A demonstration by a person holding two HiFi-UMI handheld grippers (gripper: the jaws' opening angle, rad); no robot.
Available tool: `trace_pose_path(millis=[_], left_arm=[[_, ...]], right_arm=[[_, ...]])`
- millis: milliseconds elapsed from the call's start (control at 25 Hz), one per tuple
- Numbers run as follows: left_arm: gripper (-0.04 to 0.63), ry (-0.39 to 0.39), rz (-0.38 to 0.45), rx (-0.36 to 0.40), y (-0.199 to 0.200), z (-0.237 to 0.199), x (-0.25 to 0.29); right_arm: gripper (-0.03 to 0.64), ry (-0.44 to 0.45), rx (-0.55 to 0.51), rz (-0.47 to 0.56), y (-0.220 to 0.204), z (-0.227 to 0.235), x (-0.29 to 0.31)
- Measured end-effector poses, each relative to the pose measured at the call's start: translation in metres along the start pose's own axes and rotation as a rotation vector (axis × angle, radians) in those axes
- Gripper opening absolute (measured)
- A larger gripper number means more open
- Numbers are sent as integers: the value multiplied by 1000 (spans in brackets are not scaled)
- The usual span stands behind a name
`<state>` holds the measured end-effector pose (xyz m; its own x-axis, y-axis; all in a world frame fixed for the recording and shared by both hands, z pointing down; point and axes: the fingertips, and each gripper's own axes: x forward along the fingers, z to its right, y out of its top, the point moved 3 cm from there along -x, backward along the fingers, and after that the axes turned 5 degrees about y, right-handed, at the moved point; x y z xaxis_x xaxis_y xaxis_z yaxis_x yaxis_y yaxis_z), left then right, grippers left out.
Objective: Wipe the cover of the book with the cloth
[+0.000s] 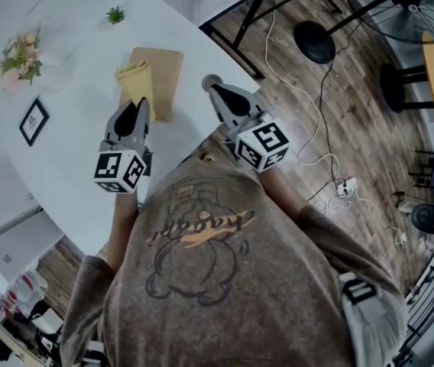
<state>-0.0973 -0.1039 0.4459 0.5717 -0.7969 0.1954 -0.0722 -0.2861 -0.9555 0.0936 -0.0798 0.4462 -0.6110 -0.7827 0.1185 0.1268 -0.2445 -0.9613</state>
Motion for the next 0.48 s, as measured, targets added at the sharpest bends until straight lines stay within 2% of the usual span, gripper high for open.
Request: trace_pose_path(millis=[480], left_arm=[[49,31,-13,1,-4,-7,-3]], right_arm=[[-3,-14,0,-16,-1,9,-4]])
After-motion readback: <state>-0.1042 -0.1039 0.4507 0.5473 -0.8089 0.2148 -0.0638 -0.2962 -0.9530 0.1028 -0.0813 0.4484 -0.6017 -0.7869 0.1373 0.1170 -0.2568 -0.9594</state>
